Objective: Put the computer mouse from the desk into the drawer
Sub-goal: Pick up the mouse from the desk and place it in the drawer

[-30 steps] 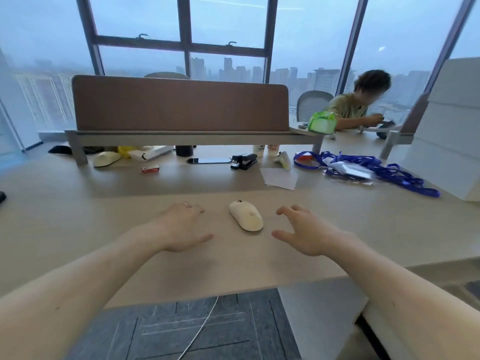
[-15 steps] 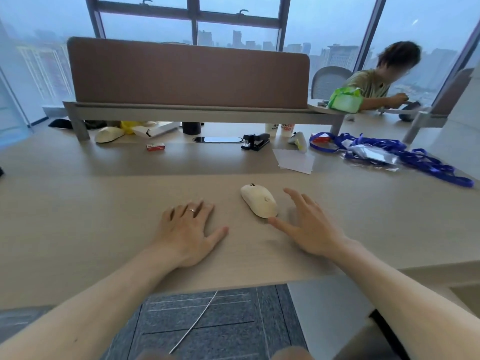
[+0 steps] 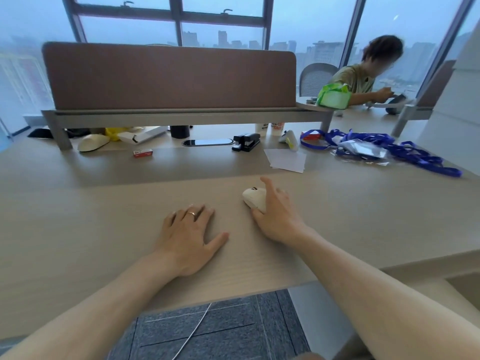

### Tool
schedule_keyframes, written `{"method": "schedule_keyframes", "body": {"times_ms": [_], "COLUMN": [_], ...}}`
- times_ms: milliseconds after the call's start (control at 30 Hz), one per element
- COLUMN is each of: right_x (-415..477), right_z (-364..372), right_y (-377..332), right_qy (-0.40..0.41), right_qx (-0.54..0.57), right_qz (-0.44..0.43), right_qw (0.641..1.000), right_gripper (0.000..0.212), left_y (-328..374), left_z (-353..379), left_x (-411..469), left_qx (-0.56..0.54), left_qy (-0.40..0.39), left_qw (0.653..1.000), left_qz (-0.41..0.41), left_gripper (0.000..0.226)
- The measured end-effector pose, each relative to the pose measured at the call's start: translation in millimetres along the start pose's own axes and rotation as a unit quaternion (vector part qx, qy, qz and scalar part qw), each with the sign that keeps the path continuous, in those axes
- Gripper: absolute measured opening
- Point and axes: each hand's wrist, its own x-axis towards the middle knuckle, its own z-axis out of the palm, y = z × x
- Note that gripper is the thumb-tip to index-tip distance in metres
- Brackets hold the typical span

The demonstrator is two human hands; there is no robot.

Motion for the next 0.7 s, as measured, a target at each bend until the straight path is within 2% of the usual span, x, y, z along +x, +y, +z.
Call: {"method": "schedule_keyframes", "body": {"times_ms": [167, 333, 433, 700], "right_x": [-24.4, -83.5, -130.1, -222.1], "right_z": [-60.0, -138.4, -178.8, -216.2], "right_y": [57.6, 136.1, 184.0, 270.0], "right_qy": [0.081, 0.141, 0.158, 0.131], "right_qx": [0.010, -0.013, -0.031, -0.047], "right_qz": [0.026, 0.100, 0.163, 0.269], "right_qw": [0.996, 0.985, 0.974, 0.953], "right_gripper": [0.073, 0.073, 0.074, 0.070], "left_y": [69.0, 170.4, 223.5, 297.4], "left_z": [4.4, 23.6, 36.1, 58.6], "left_x": [18.3, 28.9, 30.6, 49.2], "left_qx": [-0.032, -0.080, -0.093, -0.074], "left_qy": [-0.023, -0.045, -0.074, -0.050], "left_qw": [0.993, 0.972, 0.958, 0.940], "left_qz": [0.108, 0.217, 0.262, 0.329], "left_gripper": [0.079, 0.075, 0.073, 0.058]}}
